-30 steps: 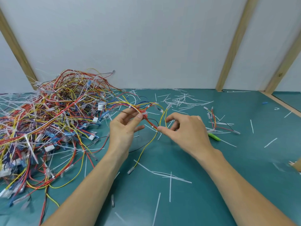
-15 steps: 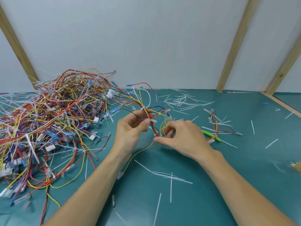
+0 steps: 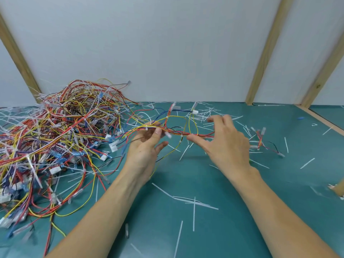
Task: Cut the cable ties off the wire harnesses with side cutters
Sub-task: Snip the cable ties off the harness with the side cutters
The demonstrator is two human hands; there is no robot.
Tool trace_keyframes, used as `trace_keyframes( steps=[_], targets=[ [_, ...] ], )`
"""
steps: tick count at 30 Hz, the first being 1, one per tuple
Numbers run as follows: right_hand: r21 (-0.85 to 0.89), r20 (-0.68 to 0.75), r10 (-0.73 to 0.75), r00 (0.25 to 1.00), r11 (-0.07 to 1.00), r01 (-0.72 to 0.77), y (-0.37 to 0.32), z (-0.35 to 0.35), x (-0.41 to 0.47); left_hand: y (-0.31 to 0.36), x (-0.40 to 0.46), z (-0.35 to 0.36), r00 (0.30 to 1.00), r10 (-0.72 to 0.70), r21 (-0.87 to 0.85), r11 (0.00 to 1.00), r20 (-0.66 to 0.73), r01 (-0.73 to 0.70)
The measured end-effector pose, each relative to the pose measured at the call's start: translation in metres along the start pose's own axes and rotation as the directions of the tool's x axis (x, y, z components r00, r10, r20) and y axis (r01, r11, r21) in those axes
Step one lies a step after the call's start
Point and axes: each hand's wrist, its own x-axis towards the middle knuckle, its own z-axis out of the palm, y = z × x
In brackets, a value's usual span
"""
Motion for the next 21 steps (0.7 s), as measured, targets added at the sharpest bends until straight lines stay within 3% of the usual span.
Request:
trace_keyframes(
  steps=[3,5,7,9,10,15,18,21],
  targets=[
    [0.097,-0.279,-0.018,0.960,0.994,0.047,-0.009,-0.016,0.000,0.010,0.006,-0.011,0.996,-0.084,-0.199,0.977,-0.031,0.076],
    [0.169,-0.332,0.012,0.943,0.985,0.047,-0.011,-0.024,0.000,0.019,0.012,-0.023,0.987,-0.137,-0.327,0.940,-0.088,0.101],
    [0.261,-0.162,0.013,0.987,0.965,0.030,-0.009,-0.025,0.002,0.027,0.015,-0.031,0.983,-0.125,-0.322,0.944,-0.131,0.077],
    [0.369,0.106,-0.053,0.993,0.930,0.011,-0.011,-0.020,-0.001,0.029,0.015,-0.033,0.991,-0.072,-0.181,0.982,-0.112,0.051],
    [0.396,0.150,-0.097,0.984,0.918,0.030,-0.013,-0.017,-0.004,0.028,0.014,-0.030,0.996,-0.046,-0.091,0.995,-0.082,0.039],
    [0.413,-0.050,-0.173,0.984,0.893,0.178,-0.030,-0.005,-0.017,0.011,0.002,-0.007,0.993,-0.088,0.223,0.972,0.083,0.067],
    [0.331,0.035,-0.185,0.982,0.930,0.163,-0.037,0.005,-0.026,0.001,-0.006,-0.003,0.983,-0.070,0.303,0.953,0.169,0.016],
    [0.385,0.155,-0.159,0.975,0.919,0.088,-0.034,0.015,-0.029,0.000,-0.006,-0.004,0.992,-0.022,0.324,0.946,0.128,-0.021]
  ],
)
